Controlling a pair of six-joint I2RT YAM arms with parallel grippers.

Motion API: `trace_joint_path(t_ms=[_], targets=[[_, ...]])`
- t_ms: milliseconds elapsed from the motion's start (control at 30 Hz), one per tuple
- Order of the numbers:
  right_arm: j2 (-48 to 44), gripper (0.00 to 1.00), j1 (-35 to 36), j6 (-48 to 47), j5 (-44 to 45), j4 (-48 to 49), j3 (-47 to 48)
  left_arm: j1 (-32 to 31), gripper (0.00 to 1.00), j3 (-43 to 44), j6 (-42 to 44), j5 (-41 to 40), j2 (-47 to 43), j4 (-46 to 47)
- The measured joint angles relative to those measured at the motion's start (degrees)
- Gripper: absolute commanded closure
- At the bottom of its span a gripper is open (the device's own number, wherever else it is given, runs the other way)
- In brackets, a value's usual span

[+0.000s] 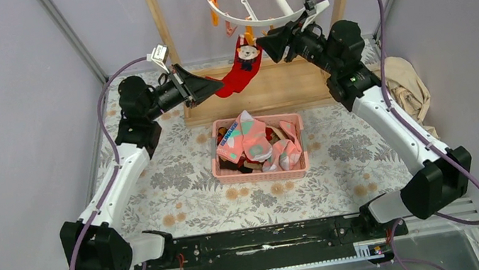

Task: Remove the socks clipped to the hanger
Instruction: Remove the sock from the hanger.

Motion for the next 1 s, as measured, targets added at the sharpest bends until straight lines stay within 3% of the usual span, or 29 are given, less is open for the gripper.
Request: trace_joint_path(t_ms=[633, 1000], targets=[[3.87, 0.41, 1.97, 6.71, -2.38, 7.34, 0.02, 0.68, 0.89, 0.26, 0.52, 1.03, -0.79, -2.80], [6.47, 0.40, 5.11, 7.63, 1.57, 8.81, 0.02, 0.68, 0.90, 2.03, 2.16, 1.49, -2.19, -5.35]])
